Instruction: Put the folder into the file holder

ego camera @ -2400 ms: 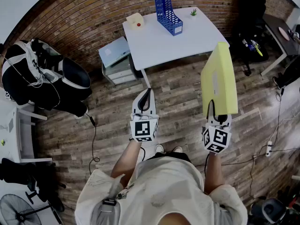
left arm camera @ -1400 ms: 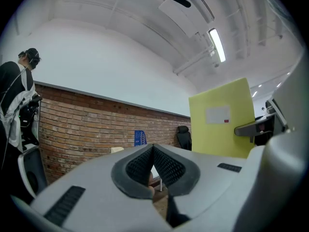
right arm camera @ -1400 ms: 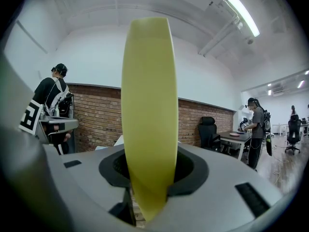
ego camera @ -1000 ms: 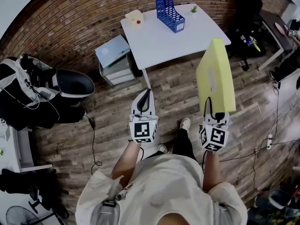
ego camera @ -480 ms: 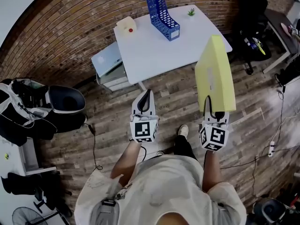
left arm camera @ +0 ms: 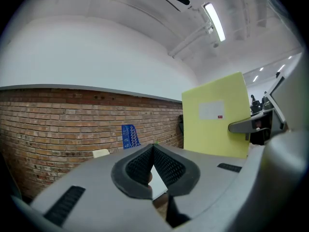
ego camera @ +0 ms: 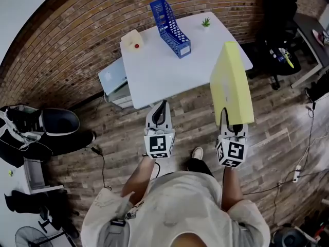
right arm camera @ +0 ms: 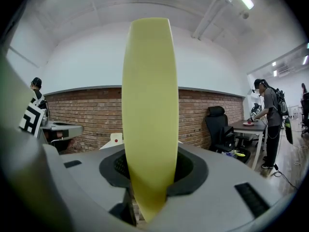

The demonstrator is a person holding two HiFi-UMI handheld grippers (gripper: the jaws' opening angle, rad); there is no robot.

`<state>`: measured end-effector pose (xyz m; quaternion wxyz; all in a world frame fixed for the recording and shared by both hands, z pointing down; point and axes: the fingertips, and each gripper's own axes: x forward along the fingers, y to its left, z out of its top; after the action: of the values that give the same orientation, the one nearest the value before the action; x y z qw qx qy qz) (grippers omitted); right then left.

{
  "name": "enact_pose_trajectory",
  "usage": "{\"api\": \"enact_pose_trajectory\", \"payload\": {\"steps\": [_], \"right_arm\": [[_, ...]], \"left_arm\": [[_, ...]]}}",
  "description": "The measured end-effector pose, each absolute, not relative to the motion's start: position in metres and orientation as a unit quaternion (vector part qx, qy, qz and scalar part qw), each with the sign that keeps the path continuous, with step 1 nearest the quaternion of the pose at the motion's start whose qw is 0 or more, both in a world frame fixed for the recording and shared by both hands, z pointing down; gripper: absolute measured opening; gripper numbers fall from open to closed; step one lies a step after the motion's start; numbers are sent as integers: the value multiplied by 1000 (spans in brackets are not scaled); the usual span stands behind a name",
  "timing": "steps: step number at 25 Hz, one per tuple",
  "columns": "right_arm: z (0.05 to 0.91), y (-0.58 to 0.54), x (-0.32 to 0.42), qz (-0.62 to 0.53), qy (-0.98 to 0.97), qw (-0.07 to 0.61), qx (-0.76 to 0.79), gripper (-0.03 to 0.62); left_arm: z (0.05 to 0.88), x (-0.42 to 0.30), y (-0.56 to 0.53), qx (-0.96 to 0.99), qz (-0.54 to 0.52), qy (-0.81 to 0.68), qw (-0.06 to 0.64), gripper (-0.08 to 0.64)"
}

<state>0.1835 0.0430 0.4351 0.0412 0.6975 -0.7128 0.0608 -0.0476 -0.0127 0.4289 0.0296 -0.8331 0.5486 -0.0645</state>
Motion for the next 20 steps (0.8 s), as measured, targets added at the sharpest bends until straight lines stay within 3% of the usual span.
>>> {"api": "enact_pose_trajectory", "payload": {"steps": [20], "right_arm": [[427,-58,224,45,-748,34,661,164]], "left_arm": [[411,-3,-94,-817,-36,573,46,8]]}}
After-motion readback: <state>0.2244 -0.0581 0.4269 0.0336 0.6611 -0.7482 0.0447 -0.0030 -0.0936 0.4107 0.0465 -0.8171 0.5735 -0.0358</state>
